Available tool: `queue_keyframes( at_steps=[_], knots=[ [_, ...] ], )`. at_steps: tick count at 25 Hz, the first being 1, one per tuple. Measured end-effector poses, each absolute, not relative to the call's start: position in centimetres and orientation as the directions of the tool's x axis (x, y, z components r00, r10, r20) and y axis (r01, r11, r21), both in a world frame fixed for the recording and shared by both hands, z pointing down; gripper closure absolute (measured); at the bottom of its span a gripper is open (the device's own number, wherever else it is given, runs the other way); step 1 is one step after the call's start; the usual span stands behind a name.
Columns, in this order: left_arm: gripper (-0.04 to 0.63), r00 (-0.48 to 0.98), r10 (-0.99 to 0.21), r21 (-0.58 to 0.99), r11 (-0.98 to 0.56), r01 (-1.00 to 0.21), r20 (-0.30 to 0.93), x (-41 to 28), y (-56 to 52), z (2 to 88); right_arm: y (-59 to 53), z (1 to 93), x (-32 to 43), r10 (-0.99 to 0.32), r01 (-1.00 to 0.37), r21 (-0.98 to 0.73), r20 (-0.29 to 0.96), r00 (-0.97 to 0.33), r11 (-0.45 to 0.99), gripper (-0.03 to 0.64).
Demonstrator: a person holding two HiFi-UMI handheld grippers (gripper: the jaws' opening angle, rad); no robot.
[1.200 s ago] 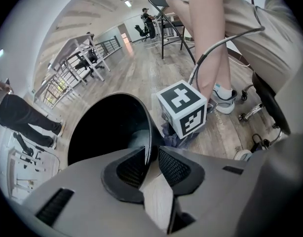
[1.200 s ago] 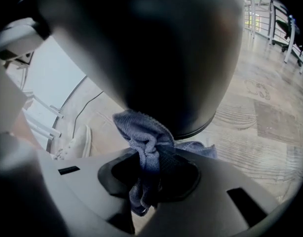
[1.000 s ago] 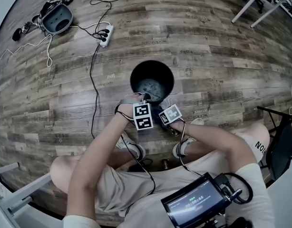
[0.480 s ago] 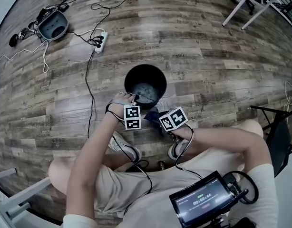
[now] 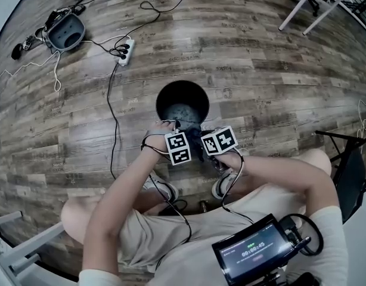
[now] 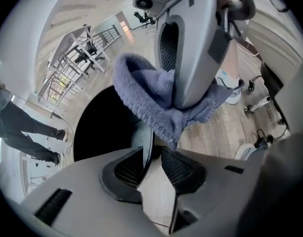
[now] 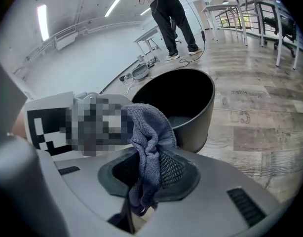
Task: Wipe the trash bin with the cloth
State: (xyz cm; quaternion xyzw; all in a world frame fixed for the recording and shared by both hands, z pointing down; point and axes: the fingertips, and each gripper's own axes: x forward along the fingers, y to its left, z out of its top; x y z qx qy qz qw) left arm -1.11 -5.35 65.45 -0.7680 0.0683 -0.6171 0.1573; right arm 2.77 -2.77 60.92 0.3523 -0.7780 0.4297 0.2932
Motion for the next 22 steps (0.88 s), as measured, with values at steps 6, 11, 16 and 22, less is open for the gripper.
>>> queue_keyframes(
  at_steps=[6,11,16,22],
  knots=[
    [0.472,0.264,-0.281,-0.32,-0.94,0.12,0.923,-1.0,-5.2,65.4,-4.0,63.5,3.3,-0.281,-0.808,-0.453,0.775,-0.566,0.377,0.537],
    [0.474,0.264,-0.275,-0.317,-0.939,0.132,0.925,-0.9,-5.2,65.5,-4.7,65.5,3.2,-0.277,-0.808,-0.427,0.785,-0.555,0.406,0.537],
    [0.479,0.265,-0.275,-0.323,-0.934,0.155,0.924,-0.8,-5.1,65.4,-4.6,67.8,3.0,-0.281,-0.807,-0.398,0.792,-0.542,0.436,0.537],
    [0.478,0.265,-0.289,-0.339,-0.926,0.168,0.92,-0.8,-5.0,65.4,-4.2,72.7,2.5,-0.281,-0.825,-0.37,0.813,-0.511,0.428,0.537]
  ],
)
